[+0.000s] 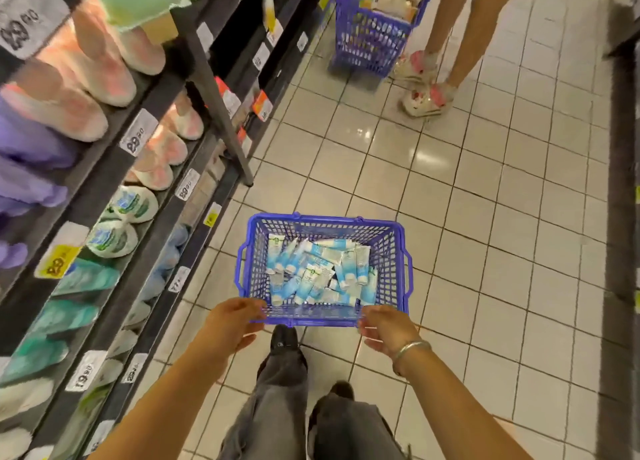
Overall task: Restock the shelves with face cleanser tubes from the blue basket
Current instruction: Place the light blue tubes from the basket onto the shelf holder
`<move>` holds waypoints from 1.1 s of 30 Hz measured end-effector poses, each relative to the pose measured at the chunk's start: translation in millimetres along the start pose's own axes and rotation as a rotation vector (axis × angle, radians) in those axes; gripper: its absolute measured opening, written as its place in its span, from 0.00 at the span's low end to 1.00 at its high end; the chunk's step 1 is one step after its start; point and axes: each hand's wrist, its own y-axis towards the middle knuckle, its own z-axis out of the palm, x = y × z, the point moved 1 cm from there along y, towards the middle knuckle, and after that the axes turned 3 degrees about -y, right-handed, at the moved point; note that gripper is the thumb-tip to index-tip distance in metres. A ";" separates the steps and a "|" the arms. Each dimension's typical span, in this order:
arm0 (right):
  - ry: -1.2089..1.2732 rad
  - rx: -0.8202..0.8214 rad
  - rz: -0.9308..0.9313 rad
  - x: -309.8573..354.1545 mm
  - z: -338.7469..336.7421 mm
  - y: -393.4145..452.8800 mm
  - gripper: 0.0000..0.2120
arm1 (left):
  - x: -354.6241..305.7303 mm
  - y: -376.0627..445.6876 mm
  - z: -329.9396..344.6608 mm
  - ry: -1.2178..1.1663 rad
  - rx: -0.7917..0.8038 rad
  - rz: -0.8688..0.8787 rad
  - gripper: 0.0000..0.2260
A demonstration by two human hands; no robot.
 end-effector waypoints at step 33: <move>-0.885 -0.277 -0.141 -75.4 56.5 562.9 0.28 | 191.5 547.1 140.2 0.768 -0.303 0.126 0.16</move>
